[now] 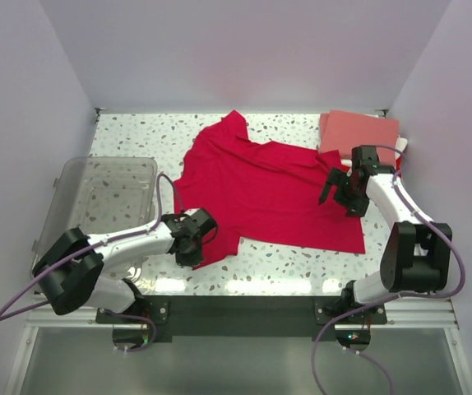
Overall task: Fold and stack the t-shirts
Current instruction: Flatten the tshirt out
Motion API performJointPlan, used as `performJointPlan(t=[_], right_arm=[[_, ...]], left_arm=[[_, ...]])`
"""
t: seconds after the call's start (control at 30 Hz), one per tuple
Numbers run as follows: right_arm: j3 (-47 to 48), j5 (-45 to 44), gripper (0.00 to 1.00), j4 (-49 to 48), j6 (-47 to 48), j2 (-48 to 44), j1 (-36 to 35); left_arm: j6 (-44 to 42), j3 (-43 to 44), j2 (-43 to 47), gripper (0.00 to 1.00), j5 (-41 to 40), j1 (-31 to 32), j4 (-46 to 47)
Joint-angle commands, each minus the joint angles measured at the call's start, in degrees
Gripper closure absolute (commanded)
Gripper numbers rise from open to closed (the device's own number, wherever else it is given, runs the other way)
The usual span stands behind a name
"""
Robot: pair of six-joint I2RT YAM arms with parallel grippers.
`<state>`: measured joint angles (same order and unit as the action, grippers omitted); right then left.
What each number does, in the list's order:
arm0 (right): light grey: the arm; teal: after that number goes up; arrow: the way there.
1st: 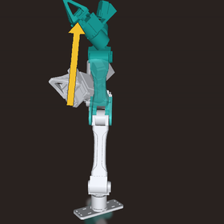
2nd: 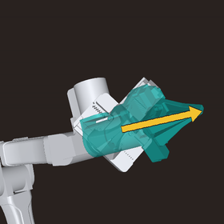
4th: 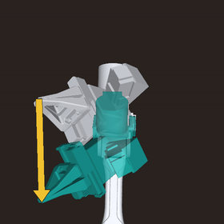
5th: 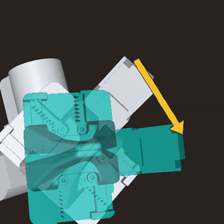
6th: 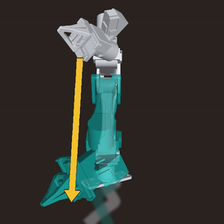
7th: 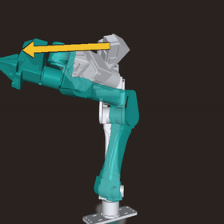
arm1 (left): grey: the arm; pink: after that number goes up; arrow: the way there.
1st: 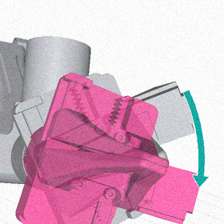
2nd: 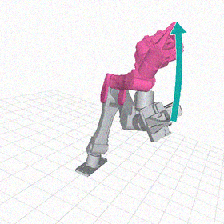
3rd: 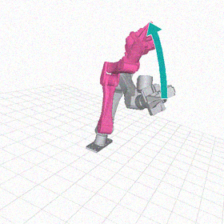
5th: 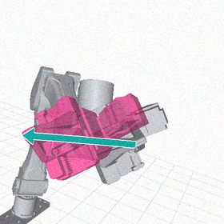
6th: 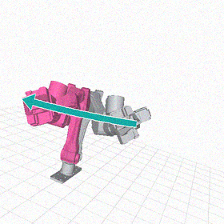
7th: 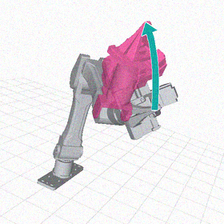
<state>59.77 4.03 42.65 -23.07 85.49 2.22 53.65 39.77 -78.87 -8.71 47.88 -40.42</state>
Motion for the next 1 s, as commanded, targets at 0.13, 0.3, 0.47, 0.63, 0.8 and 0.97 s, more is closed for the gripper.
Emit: performJointPlan(t=[0.13, 0.3, 0.47, 0.63, 0.8, 0.97], right_arm=[[-3.25, -0.95, 0.05, 2.78, -0.92, -5.86, 0.15], [-10.09, -1.66, 0.03, 4.1, -3.38, -10.77, 2.34], [-15.29, -1.65, 0.03, 6.47, -5.84, -16.31, 7.35], [-14.68, -3.94, 0.03, 10.42, -9.01, -18.87, 8.85], [-14.94, -5.18, 0.09, 10.7, -9.98, -15.63, 13.15], [-13.72, -5.52, 0.22, 8.77, -10.51, -12.02, 18.43]], left_arm=[[0.14, 4.96, -0.59, 1.0, -3.67, 0.37, -5.1], [-1.52, 11.38, 0.56, 1.0, -5.96, 0.02, -8.79], [-3.46, 13.93, 1.52, 1.0, -5.79, -1.55, -9.41], [-4.25, 11.91, 5.91, 1.0, -4.39, -3.93, -7.74], [-4.08, 10.07, 8.47, 1.0, -4.82, -4.9, -7.48], [-3.64, 7.87, 10.75, 1.0, -3.51, -5.16, -5.99]])
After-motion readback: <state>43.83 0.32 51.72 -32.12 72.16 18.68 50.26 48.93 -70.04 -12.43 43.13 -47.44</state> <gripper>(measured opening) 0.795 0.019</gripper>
